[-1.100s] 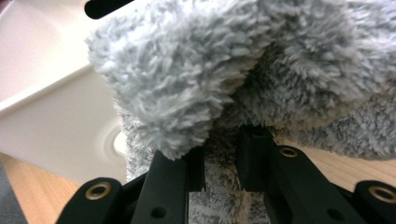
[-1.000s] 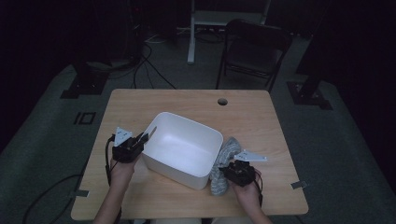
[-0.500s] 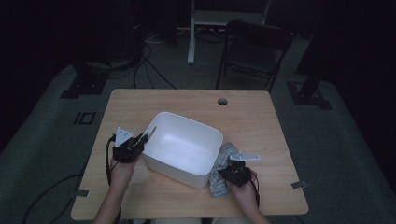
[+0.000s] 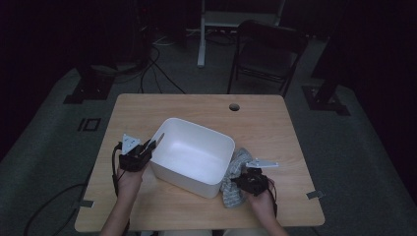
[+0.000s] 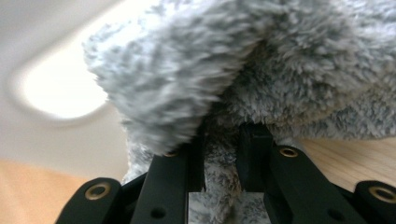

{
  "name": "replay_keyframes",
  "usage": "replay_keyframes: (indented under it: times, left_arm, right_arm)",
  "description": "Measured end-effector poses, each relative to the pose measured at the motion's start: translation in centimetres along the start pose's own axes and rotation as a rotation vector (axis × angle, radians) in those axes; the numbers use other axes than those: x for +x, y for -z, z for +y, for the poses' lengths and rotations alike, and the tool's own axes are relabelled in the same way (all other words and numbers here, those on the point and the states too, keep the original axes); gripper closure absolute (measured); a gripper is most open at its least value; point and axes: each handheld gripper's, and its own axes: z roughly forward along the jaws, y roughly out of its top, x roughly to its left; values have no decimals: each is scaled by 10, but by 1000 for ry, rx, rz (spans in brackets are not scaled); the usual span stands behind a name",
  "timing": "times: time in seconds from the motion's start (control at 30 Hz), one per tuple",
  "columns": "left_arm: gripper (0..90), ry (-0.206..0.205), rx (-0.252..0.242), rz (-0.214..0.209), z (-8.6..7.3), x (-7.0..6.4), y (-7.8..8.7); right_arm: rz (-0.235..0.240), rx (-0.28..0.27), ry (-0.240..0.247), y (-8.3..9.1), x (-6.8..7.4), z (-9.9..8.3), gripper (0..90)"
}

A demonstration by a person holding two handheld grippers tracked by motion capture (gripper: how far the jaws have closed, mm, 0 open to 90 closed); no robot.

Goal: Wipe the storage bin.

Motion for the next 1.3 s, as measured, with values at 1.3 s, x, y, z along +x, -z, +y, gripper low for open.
replay_keyframes:
  times: [1.3]
  left_arm:
    - [817,9,2,-4,0,-1,1]
  right_arm:
    - [50,-63,101,23,47,-11,755]
